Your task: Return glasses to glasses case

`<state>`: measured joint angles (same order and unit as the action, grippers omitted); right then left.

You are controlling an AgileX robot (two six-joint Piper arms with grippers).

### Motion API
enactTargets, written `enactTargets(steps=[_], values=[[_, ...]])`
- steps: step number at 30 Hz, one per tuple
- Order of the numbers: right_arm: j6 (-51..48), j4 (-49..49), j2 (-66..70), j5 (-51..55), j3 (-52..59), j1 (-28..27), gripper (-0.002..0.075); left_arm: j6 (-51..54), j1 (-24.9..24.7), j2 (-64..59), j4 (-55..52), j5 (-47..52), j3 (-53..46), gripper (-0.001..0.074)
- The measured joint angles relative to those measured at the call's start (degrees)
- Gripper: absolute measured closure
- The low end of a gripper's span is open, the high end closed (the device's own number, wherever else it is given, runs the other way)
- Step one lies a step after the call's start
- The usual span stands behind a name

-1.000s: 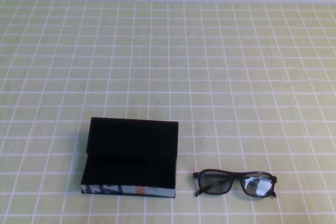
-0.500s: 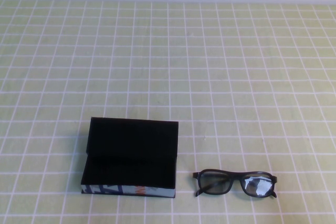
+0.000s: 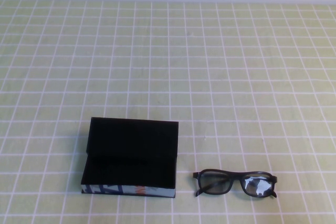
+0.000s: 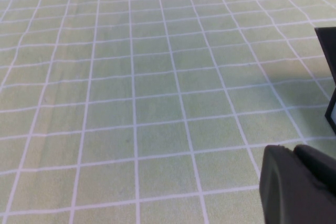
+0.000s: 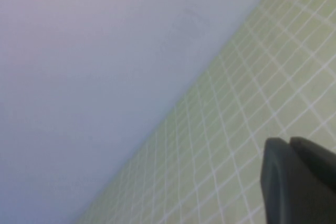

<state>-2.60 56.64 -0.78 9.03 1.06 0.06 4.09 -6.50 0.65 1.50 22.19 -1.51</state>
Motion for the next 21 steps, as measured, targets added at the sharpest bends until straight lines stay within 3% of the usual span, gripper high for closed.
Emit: enactTargets(steps=[6, 12, 21], values=[[-8.3, -1.0, 9.4, 17.3, -9.6, 0.0, 0.0737, 0.0, 0.0, 0.0, 0.0, 0.0, 0.0, 0.0739], [-16.1, -10.1, 30.2, 35.4, -23.5, 0.0, 0.0737, 0.0, 0.0, 0.0, 0.0, 0.0, 0.0, 0.0739], [-22.2, -22.8, 53.2, 45.8, -36.5, 0.2, 0.0737, 0.0, 0.0, 0.0, 0.0, 0.0, 0.0, 0.0739]])
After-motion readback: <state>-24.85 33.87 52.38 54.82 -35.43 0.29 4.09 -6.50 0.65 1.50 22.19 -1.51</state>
